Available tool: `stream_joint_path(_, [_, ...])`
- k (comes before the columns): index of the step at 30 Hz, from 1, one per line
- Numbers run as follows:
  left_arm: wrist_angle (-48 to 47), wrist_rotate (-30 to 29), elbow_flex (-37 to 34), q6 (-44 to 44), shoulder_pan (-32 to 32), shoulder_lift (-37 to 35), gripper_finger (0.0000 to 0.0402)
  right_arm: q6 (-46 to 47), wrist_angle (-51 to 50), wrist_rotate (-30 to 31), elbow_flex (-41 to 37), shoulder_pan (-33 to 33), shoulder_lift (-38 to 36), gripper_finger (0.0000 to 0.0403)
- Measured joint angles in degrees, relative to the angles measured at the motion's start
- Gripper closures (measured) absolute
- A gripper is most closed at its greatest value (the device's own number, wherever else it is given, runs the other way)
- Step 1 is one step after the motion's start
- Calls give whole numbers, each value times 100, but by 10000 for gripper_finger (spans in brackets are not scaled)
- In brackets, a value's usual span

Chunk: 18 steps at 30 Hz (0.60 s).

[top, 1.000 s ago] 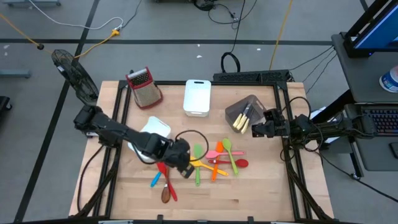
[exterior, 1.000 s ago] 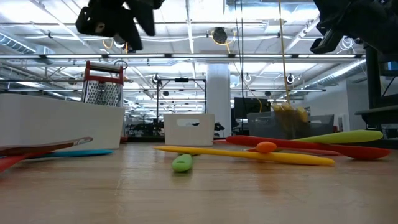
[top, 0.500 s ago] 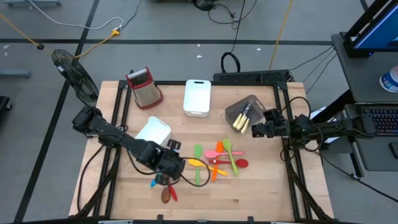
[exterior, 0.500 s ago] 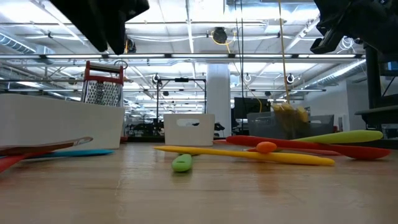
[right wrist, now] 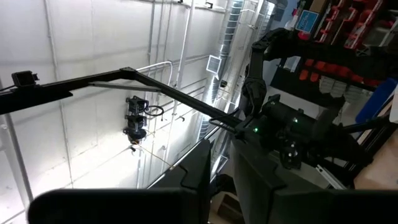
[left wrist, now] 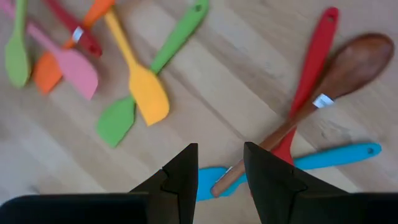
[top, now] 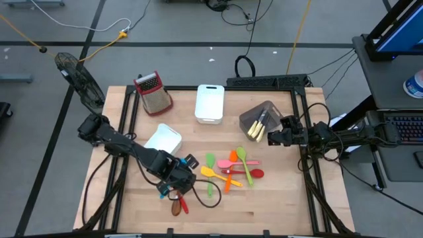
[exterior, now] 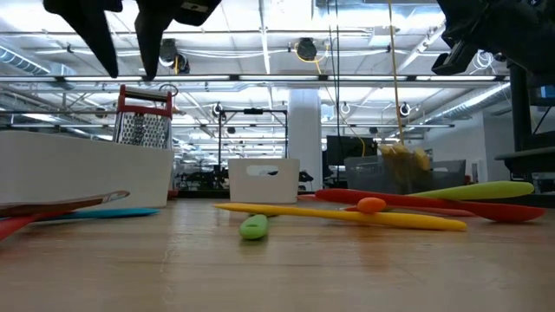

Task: Pick & Place Kitchen Items
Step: Put the brown serving spoon into the top white bin

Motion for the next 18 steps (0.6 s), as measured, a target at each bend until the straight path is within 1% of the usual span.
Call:
stream_joint_path(3, [19, 16, -170, 374, -67, 47, 268, -1, -6, 0, 0, 0, 0, 344])
stream_joint_path(7, [143, -32, -504, 622, -97, 32, 268, -2, -44, 15, 0, 0, 2, 343])
stream_joint_path(10, [185, -31, -693, 642, -95, 43, 268, -2, -39, 17, 0, 0, 2, 344])
stream_joint_path(13, [439, 16, -830, 571, -71, 36, 268, -2, -39, 20, 0, 0, 1, 343])
stream_joint_path(18, [617, 12, -853, 626, -51, 36, 268, -2, -39, 26, 0, 0, 2, 343])
